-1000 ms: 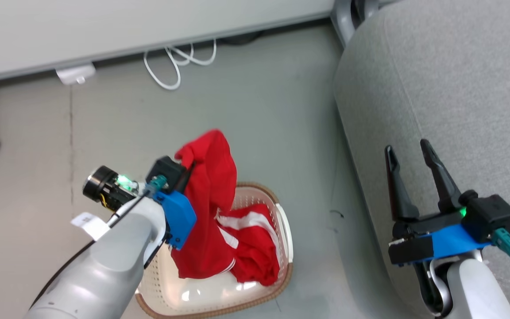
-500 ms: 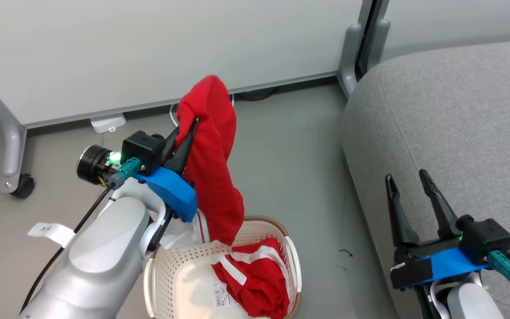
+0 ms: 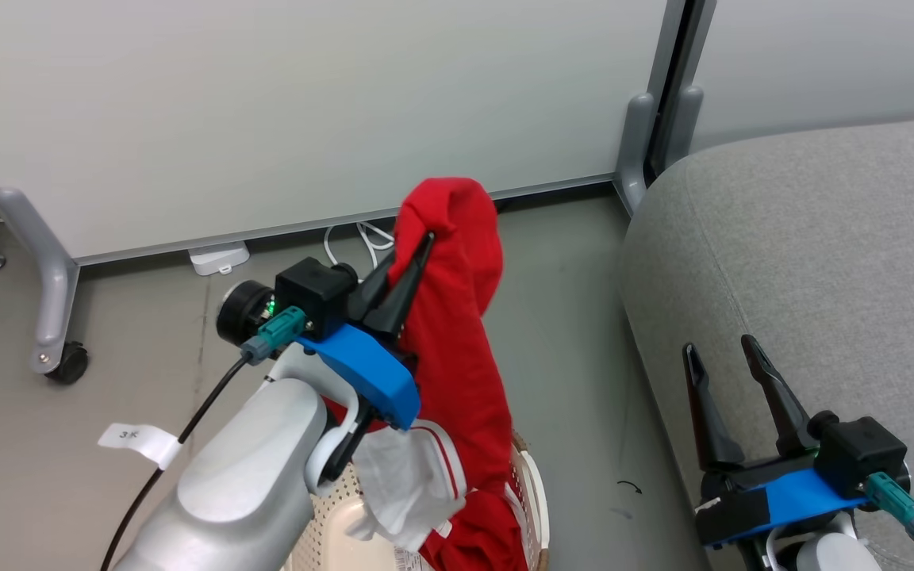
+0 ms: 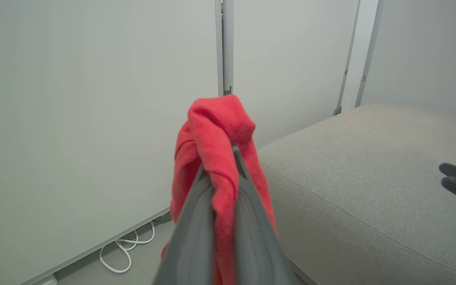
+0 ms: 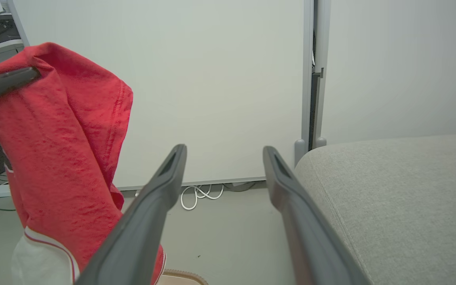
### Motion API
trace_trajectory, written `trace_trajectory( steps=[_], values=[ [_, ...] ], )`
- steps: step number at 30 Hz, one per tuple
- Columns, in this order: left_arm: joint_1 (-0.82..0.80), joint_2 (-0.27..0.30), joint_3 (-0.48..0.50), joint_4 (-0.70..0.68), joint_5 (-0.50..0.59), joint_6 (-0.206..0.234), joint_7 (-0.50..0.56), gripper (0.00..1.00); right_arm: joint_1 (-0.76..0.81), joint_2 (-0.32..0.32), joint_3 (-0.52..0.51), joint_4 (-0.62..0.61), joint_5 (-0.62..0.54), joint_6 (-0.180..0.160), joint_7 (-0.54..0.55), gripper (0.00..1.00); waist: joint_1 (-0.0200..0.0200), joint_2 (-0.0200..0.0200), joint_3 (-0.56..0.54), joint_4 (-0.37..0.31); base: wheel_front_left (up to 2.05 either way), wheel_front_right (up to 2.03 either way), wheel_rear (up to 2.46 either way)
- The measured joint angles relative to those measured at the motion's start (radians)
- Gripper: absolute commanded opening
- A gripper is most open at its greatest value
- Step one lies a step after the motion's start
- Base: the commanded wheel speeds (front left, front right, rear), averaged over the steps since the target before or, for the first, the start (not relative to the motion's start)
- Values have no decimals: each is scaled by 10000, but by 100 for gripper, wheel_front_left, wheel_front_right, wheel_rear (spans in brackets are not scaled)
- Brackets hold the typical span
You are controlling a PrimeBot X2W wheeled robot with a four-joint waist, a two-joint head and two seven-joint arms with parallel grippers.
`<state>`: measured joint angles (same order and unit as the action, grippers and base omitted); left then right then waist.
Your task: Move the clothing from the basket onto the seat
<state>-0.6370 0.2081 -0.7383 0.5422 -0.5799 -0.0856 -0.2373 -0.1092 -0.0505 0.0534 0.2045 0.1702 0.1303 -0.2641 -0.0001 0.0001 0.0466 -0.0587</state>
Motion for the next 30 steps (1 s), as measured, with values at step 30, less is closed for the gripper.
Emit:
trace_trajectory(
  steps=[30],
  values=[
    [53,-282,-673,-832,-6,13,303,0,-2668,-1843,4681,800,1195,0,0,100,2,0,-11,642,0,0,0]
  ],
)
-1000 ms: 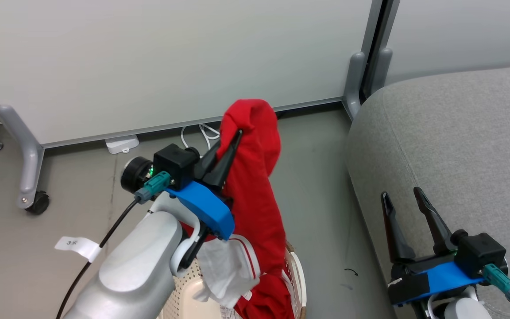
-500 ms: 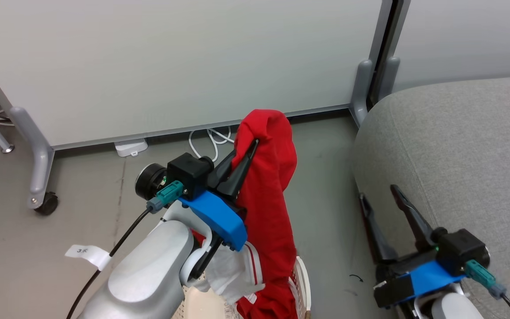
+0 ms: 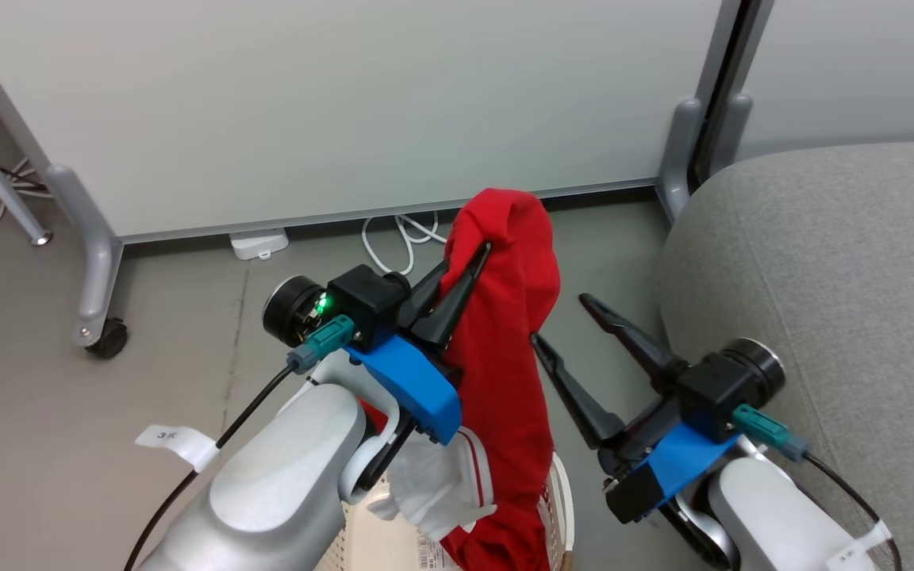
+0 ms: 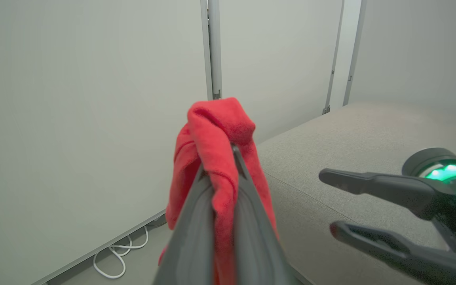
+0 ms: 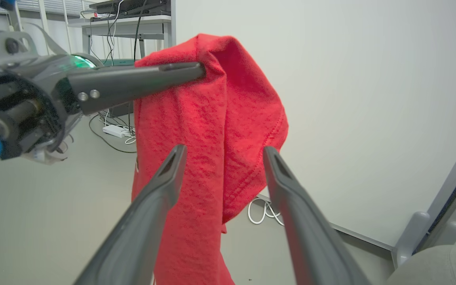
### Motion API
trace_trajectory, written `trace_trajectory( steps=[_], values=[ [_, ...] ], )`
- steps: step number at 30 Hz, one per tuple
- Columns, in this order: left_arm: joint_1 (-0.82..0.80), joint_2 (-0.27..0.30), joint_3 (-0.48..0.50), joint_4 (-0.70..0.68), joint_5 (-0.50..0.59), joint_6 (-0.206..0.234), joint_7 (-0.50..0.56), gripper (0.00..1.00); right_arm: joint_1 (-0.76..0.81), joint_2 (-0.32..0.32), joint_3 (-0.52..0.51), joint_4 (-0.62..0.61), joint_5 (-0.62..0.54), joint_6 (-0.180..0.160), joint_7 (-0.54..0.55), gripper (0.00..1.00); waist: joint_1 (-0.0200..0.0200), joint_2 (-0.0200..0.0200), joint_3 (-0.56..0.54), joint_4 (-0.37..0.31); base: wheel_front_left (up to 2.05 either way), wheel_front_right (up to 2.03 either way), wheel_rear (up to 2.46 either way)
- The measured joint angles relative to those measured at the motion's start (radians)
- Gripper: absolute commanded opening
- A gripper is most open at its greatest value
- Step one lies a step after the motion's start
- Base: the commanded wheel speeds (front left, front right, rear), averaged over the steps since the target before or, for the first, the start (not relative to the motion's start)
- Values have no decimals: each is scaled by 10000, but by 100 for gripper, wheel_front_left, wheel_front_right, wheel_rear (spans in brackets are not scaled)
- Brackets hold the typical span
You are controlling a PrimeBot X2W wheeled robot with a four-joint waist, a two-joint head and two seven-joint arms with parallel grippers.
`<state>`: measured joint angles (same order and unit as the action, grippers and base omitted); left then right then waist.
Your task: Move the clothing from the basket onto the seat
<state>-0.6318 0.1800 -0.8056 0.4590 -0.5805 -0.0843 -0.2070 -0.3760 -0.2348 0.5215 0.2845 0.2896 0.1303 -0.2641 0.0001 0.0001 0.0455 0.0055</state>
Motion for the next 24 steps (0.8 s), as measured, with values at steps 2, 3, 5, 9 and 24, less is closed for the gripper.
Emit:
trace_trajectory(
  steps=[2,3,5,9,24],
  values=[
    [-100,-29,-54,2,15,-15,0,0,-306,-73,420,251,117,2,0,100,0,0,42,87,0,0,0],
    [-142,-46,-90,2,29,-19,0,0,-450,-100,614,408,182,2,0,100,0,0,62,131,0,0,0],
    [-209,-105,-150,2,52,-42,0,0,-745,-165,928,685,395,0,-2,100,0,0,94,225,0,0,0],
    [-314,-228,-276,10,105,-61,-13,0,-1361,-270,1593,1448,780,2,0,100,0,0,139,356,0,0,0],
    [-488,-512,-640,102,159,-182,-150,0,-2406,4,3070,3026,1967,2,0,0,0,0,64,508,0,0,0]
  ],
)
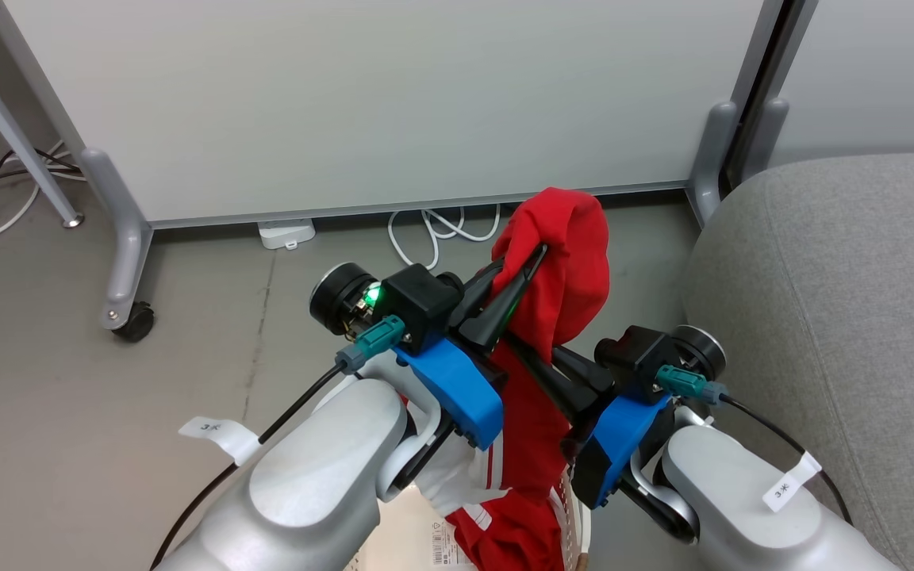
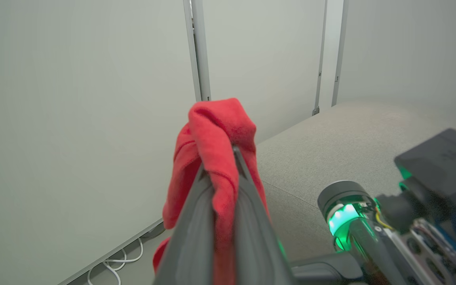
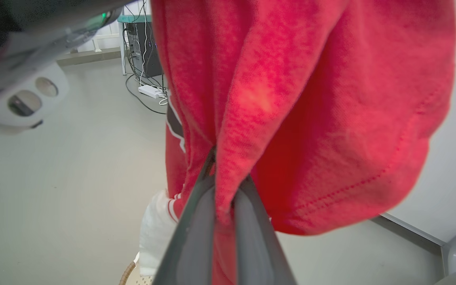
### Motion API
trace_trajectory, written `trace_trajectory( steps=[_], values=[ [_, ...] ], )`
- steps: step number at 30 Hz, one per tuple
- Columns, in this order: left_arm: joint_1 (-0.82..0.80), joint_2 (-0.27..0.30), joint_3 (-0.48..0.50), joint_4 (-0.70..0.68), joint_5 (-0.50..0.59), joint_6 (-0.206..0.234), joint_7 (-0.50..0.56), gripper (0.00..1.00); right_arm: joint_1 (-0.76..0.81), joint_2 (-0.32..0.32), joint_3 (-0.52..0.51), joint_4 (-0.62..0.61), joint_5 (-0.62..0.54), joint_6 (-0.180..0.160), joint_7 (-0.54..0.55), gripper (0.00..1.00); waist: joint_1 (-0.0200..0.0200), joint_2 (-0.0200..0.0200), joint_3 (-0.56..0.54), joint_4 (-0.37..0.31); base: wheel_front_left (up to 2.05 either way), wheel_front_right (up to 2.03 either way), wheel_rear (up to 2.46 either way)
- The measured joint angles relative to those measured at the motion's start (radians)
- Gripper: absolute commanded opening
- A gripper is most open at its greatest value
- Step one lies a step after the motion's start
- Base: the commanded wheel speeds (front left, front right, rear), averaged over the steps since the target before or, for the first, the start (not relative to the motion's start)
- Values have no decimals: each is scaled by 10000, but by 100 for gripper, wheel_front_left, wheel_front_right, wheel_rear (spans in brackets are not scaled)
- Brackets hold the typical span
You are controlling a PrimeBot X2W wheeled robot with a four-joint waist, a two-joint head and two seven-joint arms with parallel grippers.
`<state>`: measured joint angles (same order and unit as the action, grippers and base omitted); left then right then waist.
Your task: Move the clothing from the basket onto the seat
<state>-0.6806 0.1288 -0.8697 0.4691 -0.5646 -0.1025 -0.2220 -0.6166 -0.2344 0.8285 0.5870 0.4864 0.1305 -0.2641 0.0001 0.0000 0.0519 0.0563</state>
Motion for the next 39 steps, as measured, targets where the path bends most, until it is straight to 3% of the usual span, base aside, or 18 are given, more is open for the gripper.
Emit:
trace_trajectory(
  steps=[26,27,28,39],
  values=[
    [-85,119,-117,259,-75,146,-94,0,65,46,52,-69,92,0,0,0,0,0,-55,-33,0,0,0],
    [-87,115,-75,253,-75,203,-105,75,65,48,48,-79,92,0,0,0,0,0,-53,-32,0,0,0],
    [-89,117,-77,263,-73,226,-117,100,66,50,42,-88,92,0,0,0,0,0,-54,-30,0,0,0],
    [-81,272,-138,313,27,416,-173,100,308,96,-389,-309,59,0,2,0,-1,0,-12,-69,0,0,0]
  ],
)
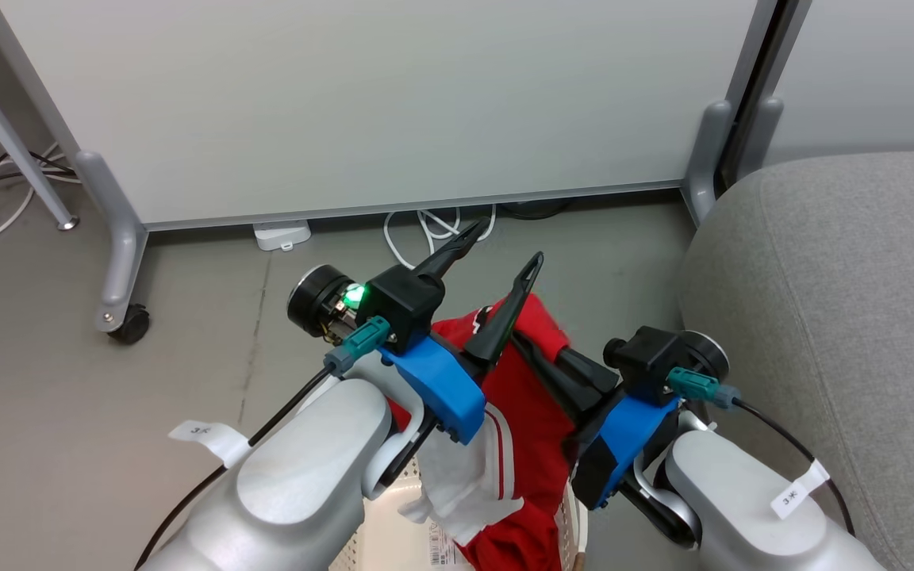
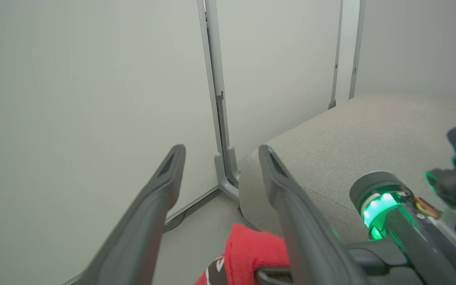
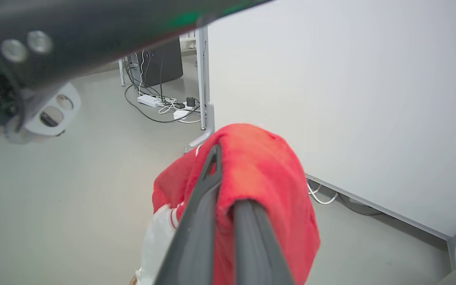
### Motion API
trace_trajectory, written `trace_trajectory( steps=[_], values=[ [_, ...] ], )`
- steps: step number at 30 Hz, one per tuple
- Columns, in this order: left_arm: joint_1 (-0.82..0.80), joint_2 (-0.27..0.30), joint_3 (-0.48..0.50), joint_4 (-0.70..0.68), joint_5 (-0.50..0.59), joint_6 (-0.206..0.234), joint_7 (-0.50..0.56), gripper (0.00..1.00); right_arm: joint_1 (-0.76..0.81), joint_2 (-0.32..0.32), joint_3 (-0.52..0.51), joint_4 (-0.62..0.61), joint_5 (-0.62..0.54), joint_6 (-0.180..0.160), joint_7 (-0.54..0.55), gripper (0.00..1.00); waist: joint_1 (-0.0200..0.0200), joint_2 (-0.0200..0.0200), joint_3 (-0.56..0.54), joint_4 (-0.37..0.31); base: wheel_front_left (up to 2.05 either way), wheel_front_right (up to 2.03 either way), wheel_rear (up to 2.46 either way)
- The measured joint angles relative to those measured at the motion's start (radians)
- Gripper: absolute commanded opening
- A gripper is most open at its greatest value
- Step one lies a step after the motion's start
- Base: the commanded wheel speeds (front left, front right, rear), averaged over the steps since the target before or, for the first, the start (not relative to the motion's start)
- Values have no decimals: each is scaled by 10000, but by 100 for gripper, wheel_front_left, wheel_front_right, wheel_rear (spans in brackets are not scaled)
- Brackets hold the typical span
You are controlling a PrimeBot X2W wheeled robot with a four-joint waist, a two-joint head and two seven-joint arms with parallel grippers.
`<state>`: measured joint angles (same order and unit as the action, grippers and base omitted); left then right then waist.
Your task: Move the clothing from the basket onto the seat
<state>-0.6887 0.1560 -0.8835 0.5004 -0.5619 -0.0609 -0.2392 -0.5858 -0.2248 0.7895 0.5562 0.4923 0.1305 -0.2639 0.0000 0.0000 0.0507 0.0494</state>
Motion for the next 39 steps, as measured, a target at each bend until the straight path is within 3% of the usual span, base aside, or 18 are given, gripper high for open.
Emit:
trace_trajectory(
  steps=[10,22,39],
  values=[
    [174,242,19,-151,161,357,-92,100,579,151,-1294,-328,-376,0,0,0,0,0,243,-348,0,0,0],
    [657,447,153,-694,527,809,-199,100,1288,263,-3131,-1099,-1035,0,0,0,0,0,632,-1592,0,0,0],
    [919,249,88,-991,1202,543,-226,100,2679,274,-5582,-2566,-1682,0,0,0,0,0,1288,-3094,0,0,0]
  ],
)
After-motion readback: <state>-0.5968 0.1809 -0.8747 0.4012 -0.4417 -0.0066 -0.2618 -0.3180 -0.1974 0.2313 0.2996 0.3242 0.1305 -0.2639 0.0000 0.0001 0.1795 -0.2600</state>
